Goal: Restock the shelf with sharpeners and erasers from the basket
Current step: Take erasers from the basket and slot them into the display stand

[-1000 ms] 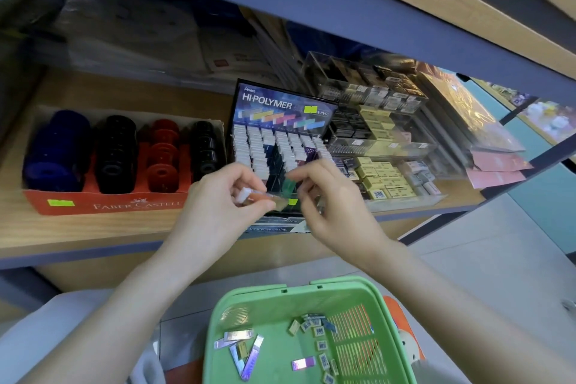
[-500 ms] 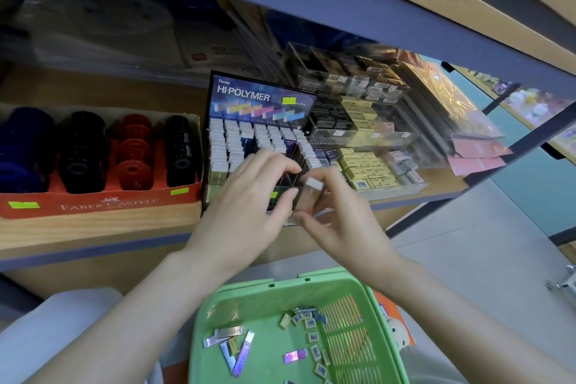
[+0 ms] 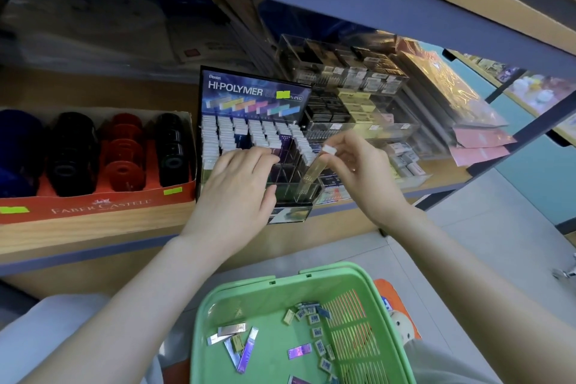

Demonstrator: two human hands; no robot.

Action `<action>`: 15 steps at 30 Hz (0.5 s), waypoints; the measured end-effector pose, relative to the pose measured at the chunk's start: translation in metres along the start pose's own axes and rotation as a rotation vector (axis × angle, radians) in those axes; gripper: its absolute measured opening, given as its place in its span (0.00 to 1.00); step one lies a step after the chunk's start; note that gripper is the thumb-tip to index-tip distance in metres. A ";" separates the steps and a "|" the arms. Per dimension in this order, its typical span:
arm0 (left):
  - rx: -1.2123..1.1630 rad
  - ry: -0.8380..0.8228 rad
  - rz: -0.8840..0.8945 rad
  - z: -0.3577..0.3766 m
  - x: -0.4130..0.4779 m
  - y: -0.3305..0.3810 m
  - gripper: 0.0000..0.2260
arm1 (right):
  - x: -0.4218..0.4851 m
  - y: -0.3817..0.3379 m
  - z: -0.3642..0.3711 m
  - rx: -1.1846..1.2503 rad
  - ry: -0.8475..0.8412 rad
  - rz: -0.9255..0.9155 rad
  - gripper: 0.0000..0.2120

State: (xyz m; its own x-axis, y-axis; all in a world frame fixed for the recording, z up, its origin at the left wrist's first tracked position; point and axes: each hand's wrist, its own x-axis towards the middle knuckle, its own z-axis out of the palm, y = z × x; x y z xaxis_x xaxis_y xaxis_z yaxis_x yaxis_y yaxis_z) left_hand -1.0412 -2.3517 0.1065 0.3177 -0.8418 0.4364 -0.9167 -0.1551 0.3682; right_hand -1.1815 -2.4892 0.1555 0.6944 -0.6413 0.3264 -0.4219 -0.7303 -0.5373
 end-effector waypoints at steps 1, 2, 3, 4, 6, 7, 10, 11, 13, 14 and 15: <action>0.003 -0.003 0.002 0.000 0.000 0.000 0.16 | 0.002 0.001 -0.002 -0.020 -0.018 -0.025 0.05; 0.008 -0.003 0.006 0.000 0.000 0.000 0.16 | 0.003 0.003 -0.004 -0.050 -0.037 -0.052 0.05; 0.012 -0.003 0.009 0.001 0.000 -0.001 0.16 | 0.005 0.006 -0.005 -0.089 -0.050 -0.089 0.05; 0.017 -0.003 0.011 0.001 0.001 -0.001 0.16 | 0.006 0.008 -0.005 -0.131 -0.057 -0.135 0.05; 0.023 -0.004 0.007 0.002 0.001 0.000 0.16 | 0.008 0.011 -0.004 -0.201 -0.073 -0.211 0.05; 0.026 -0.004 0.005 0.002 0.001 0.000 0.16 | 0.008 0.011 -0.003 -0.216 -0.089 -0.221 0.05; 0.028 -0.006 0.006 0.003 0.001 0.000 0.17 | 0.004 0.013 0.005 -0.223 -0.102 -0.206 0.07; 0.026 -0.006 0.010 0.003 0.001 0.000 0.17 | 0.003 0.014 0.008 -0.238 -0.088 -0.222 0.07; 0.017 -0.004 0.023 0.002 0.001 -0.001 0.17 | -0.002 0.016 0.013 -0.290 -0.048 -0.271 0.06; 0.005 -0.006 0.029 0.001 0.000 -0.002 0.17 | -0.004 0.016 0.015 -0.317 -0.024 -0.286 0.05; -0.012 -0.009 0.033 0.000 -0.001 -0.003 0.18 | -0.007 0.014 0.015 -0.347 0.003 -0.296 0.04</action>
State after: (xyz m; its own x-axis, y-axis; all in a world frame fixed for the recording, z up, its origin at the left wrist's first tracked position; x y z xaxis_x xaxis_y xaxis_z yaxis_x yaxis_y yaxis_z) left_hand -1.0388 -2.3500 0.1049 0.2853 -0.8509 0.4412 -0.9235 -0.1209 0.3640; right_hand -1.1836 -2.4918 0.1337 0.8129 -0.3931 0.4296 -0.3763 -0.9177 -0.1278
